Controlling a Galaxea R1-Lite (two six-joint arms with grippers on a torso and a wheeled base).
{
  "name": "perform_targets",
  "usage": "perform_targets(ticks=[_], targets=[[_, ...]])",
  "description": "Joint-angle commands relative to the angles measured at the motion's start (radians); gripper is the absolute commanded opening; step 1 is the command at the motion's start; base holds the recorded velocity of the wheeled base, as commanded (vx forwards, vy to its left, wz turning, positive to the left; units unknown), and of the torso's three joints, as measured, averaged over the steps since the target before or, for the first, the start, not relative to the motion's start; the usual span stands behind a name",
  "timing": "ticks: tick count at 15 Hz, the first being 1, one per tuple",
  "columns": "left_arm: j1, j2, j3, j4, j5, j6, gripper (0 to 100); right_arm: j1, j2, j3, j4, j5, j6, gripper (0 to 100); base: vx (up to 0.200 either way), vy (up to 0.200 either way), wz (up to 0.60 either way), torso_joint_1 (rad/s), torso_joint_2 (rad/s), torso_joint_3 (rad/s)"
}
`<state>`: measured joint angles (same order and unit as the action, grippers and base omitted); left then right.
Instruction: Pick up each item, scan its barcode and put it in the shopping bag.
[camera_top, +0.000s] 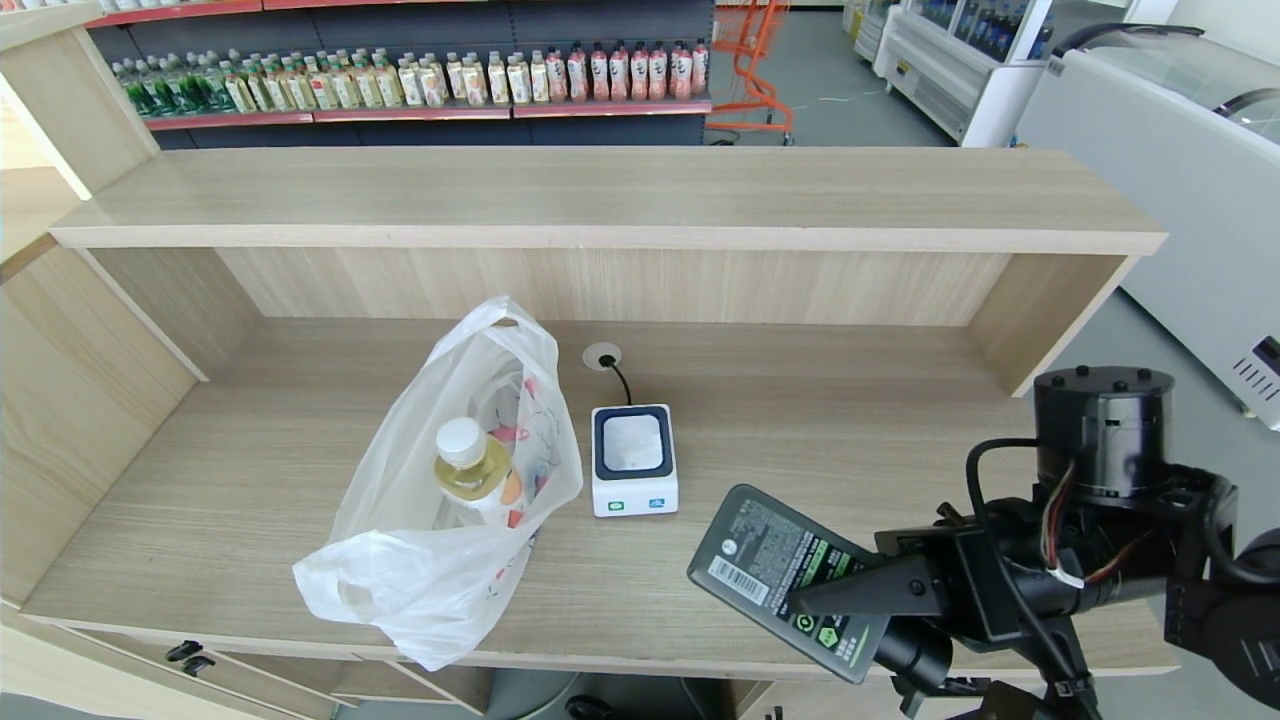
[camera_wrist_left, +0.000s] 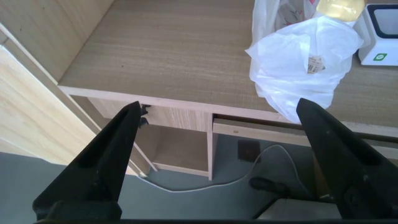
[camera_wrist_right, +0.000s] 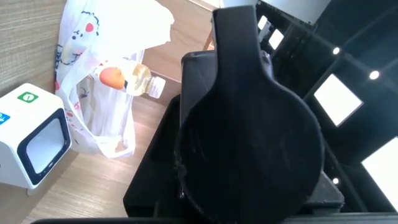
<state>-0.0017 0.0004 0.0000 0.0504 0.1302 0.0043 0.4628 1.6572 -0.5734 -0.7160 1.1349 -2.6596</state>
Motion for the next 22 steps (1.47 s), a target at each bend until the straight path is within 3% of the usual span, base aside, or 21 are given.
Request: perform_targets(ticks=[1,4,5,7,8,10,13,14,15,16,17,20,21,22], targets=[[0.000,0.000,0.000,0.000,0.000,0.000,100,0.000,0.003,0.001,0.000,0.000,0.000,0,0.000,0.000,0.00,0.000,0.00,0.000],[0.000,0.000,0.000,0.000,0.000,0.000,100,0.000,-0.004,-0.002,0.003,-0.001,0.013,0,0.000,0.000,0.00,0.000,0.00,0.000],[0.000,0.000,0.000,0.000,0.000,0.000,100,0.000,-0.027,-0.019,0.018,-0.003,0.101,0,0.000,0.000,0.00,0.000,0.00,0.000],[0.000,0.000,0.000,-0.001,0.000,0.000,100,-0.012,-0.140,-0.008,0.030,-0.012,0.527,0,0.000,0.000,0.00,0.000,0.00,0.000],[0.000,0.000,0.000,0.000,0.000,0.000,100,-0.052,-0.191,0.009,0.041,-0.066,0.718,0,0.000,0.000,0.00,0.000,0.00,0.000],[0.000,0.000,0.000,0.000,0.000,0.000,100,-0.214,-0.290,0.112,0.081,-0.185,1.107,0,0.000,0.000,0.00,0.000,0.00,0.000],[0.000,0.000,0.000,0.000,0.000,0.000,100,-0.375,-0.344,0.106,0.204,-0.142,1.353,0,0.000,0.000,0.00,0.000,0.00,0.000],[0.000,0.000,0.000,0.000,0.000,0.000,100,-0.395,-0.344,0.101,0.207,-0.144,1.543,0,0.000,0.000,0.00,0.000,0.00,0.000],[0.000,0.000,0.000,0.000,0.000,0.000,100,-0.395,-0.346,0.087,0.202,-0.147,1.762,0,0.000,0.000,0.00,0.000,0.00,0.000],[0.000,0.000,0.000,0.000,0.000,0.000,100,-0.395,-0.346,0.084,0.201,-0.155,1.810,0,0.000,0.000,0.00,0.000,0.00,0.000],[0.000,0.000,0.000,0.000,0.000,0.000,100,-0.366,-0.343,0.060,0.199,-0.250,2.207,0,0.000,0.000,0.00,0.000,0.00,0.000],[0.000,0.000,0.000,0.000,0.000,0.000,100,-0.277,-0.356,-0.011,0.179,-0.415,2.983,0,0.000,0.000,0.00,0.000,0.00,0.000],[0.000,0.000,0.000,0.000,0.000,0.000,100,-0.271,-0.346,-0.040,0.181,-0.465,3.154,0,0.000,0.000,0.00,0.000,0.00,0.000],[0.000,0.000,0.000,0.000,0.000,0.000,100,-0.271,-0.321,-0.054,0.181,-0.484,3.230,0,0.000,0.000,0.00,0.000,0.00,0.000]])
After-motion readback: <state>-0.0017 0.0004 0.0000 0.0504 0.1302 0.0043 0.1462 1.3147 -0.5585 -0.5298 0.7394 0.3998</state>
